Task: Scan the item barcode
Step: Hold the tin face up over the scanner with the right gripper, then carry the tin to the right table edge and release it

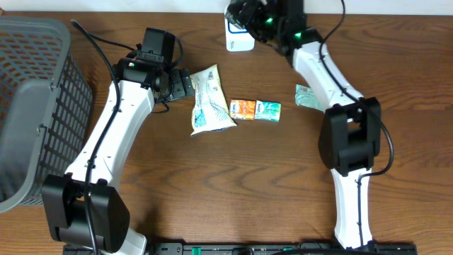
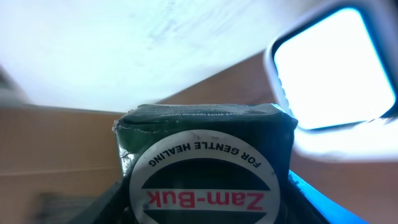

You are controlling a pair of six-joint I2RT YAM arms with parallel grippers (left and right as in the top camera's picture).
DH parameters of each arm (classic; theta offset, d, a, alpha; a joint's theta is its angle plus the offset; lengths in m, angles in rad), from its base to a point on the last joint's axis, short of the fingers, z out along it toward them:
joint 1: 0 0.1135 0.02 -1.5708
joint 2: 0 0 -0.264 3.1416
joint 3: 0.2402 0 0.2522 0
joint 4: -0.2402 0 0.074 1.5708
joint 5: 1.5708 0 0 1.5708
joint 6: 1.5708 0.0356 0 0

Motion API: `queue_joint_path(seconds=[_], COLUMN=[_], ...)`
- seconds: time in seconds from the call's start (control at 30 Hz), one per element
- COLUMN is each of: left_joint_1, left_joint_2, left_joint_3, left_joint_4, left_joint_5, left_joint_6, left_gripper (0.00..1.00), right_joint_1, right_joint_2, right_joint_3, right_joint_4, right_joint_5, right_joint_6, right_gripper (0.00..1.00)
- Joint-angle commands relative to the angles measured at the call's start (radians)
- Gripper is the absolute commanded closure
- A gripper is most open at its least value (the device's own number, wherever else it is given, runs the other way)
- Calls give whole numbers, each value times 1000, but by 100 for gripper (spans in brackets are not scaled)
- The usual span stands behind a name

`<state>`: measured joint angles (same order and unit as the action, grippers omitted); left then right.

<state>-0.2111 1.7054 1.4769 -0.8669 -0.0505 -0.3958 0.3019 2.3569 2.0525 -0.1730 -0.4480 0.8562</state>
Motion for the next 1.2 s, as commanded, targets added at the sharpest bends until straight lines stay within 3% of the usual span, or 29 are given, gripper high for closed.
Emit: queue_joint_path(seconds=[0.0, 0.17, 0.3, 0.53, 0.67, 1.0, 1.17], left_joint_1=[3, 3, 3, 3, 3, 3, 3], left_joint_2=[0, 0, 0, 0, 0, 0, 0], left_joint_3=[-1, -1, -1, -1, -1, -1, -1], left_joint_4=[-3, -3, -3, -3, -3, -3, -3], left_joint_5=[-2, -2, -2, -2, -2, -2, -2], left_joint_6=[-2, -2, -2, -2, -2, -2, -2], left_gripper=[2, 2, 2, 2, 2, 2, 2], right_joint_1=[58, 114, 126, 118, 117, 119, 79], right_joint_2=[-31, -19, 21, 120, 164, 145, 69], right_joint_3=[15, 15, 14, 15, 15, 15, 15], right_joint_4=[-5, 54, 131, 298, 364, 391, 316], right_joint_5=[346, 653, 691, 692, 692, 711, 712], right_joint_6=[-448, -653, -750, -750, -750, -727, -718], right_gripper=[48, 47, 46, 49, 45, 50, 50])
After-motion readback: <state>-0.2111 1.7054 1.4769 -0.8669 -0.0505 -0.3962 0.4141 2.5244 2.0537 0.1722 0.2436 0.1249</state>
